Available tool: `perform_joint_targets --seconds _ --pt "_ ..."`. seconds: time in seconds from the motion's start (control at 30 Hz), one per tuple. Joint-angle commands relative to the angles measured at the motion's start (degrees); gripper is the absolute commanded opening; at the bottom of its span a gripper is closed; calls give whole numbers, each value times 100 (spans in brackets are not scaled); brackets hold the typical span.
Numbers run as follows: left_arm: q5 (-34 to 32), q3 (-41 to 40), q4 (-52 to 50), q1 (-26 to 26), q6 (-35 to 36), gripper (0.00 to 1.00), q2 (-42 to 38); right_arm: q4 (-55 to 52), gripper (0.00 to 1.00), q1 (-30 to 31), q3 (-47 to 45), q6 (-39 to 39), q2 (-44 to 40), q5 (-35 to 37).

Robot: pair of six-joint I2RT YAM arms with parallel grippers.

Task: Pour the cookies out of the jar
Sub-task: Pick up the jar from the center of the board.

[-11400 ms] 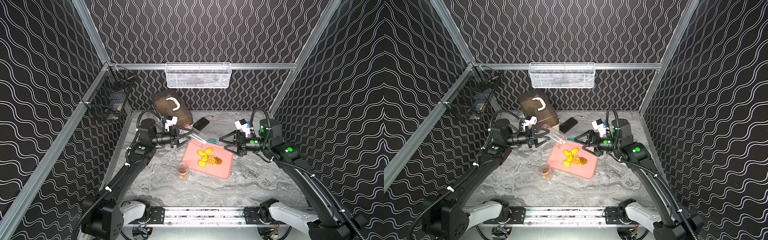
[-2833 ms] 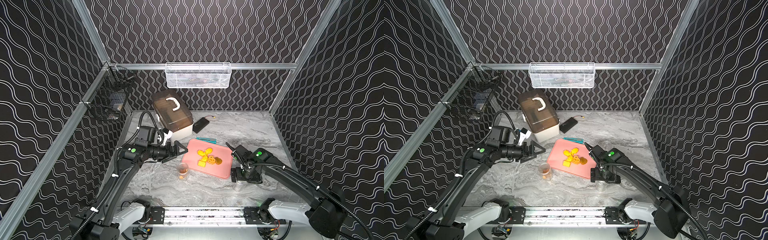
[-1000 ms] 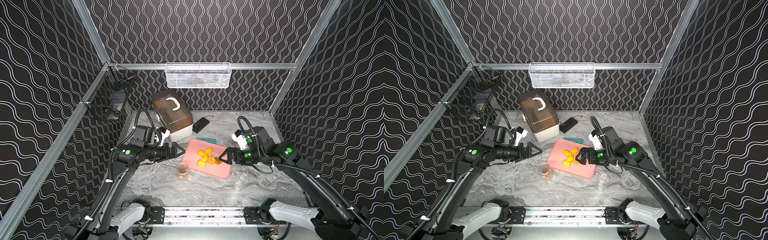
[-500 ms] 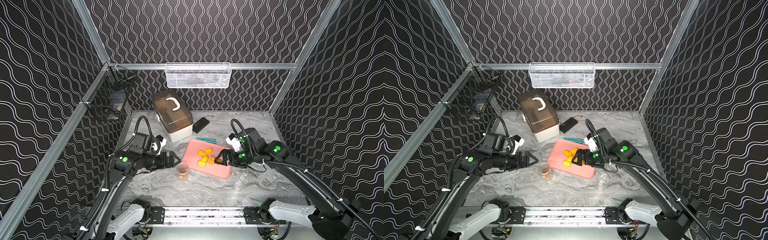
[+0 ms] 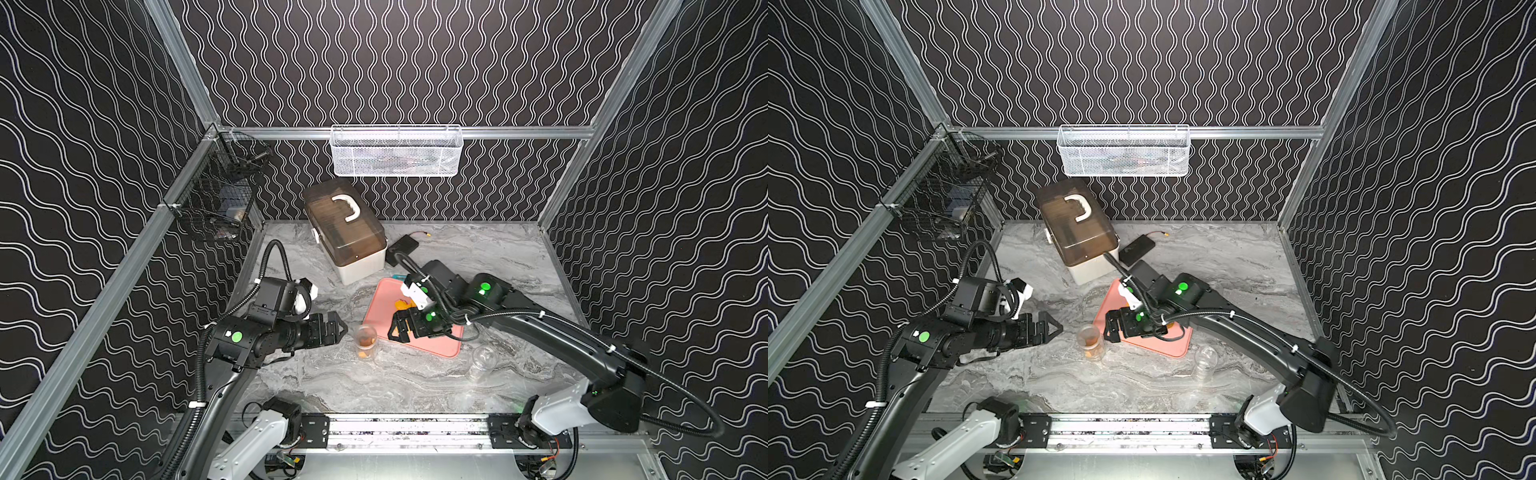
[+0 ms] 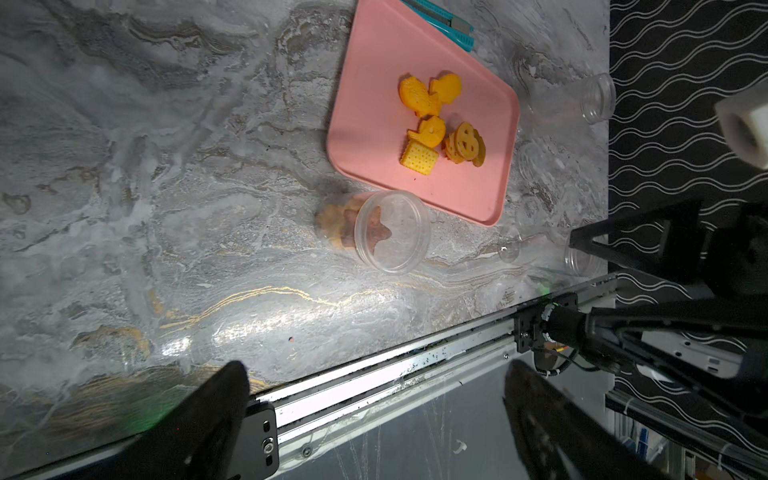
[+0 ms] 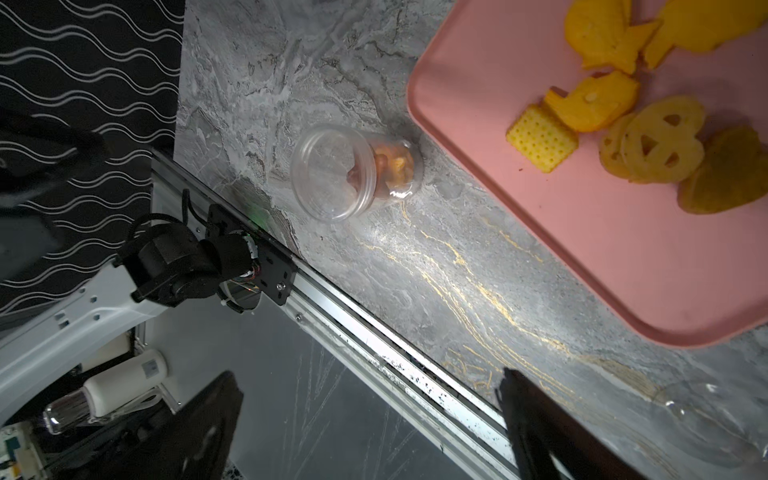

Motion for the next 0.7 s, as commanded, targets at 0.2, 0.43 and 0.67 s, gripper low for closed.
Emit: perform_joint_targets --seconds 0.2,0.43,0.67 --pt "-356 -225 170 154 -484 99 -149 -682 100 626 1271 -539 1172 1020" --pt "-809 -185 78 399 -242 99 68 -1101 100 1003 1946 -717 1802 1464" --pt "-840 -486 172 800 75 99 275 -1534 100 1252 2564 -753 2474 1869"
